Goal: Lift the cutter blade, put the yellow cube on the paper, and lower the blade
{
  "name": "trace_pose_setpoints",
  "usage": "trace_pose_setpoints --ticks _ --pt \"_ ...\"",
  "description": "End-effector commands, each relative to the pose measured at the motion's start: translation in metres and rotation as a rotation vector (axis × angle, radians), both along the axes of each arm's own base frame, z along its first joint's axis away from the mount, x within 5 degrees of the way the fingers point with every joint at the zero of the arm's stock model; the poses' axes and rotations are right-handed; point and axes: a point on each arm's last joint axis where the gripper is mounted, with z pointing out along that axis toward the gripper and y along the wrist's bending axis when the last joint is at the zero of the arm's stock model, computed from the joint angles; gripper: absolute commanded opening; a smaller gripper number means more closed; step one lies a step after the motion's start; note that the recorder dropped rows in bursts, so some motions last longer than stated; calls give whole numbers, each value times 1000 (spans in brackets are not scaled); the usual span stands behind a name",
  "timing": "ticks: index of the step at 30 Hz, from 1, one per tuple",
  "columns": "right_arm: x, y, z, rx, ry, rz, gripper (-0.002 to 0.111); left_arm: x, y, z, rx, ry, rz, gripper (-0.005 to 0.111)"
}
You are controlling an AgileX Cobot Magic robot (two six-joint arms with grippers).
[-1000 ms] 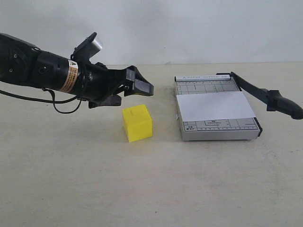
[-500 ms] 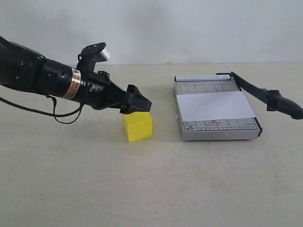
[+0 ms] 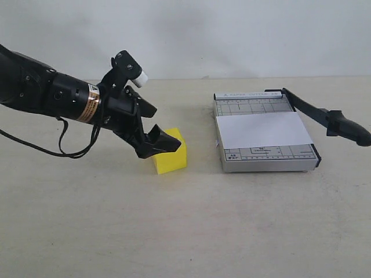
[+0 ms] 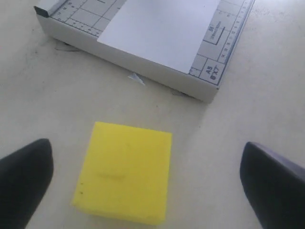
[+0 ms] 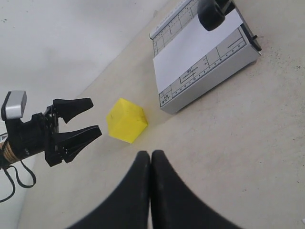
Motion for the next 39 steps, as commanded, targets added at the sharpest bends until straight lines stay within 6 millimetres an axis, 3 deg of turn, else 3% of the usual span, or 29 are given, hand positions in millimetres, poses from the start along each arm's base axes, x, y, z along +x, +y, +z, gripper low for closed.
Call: trace_pose_setpoints --ticks 1,23,29,33,36,39 --pt "0 0 0 -6 -8 3 0 2 5 -3 66 -61 6 110" --pt "0 0 0 -5 -10 4 0 0 2 -10 30 3 -4 110" --pt "0 0 0 -5 -10 4 0 -6 -8 4 -86 40 -15 110" --pt "0 0 0 -5 -10 4 0 -9 -27 16 -103 10 -57 108" --pt "0 0 0 -5 -10 4 0 -17 -49 23 -114 -10 -115 91" --pt "0 0 0 -5 -10 4 0 -28 -73 31 -127 -32 -184 46"
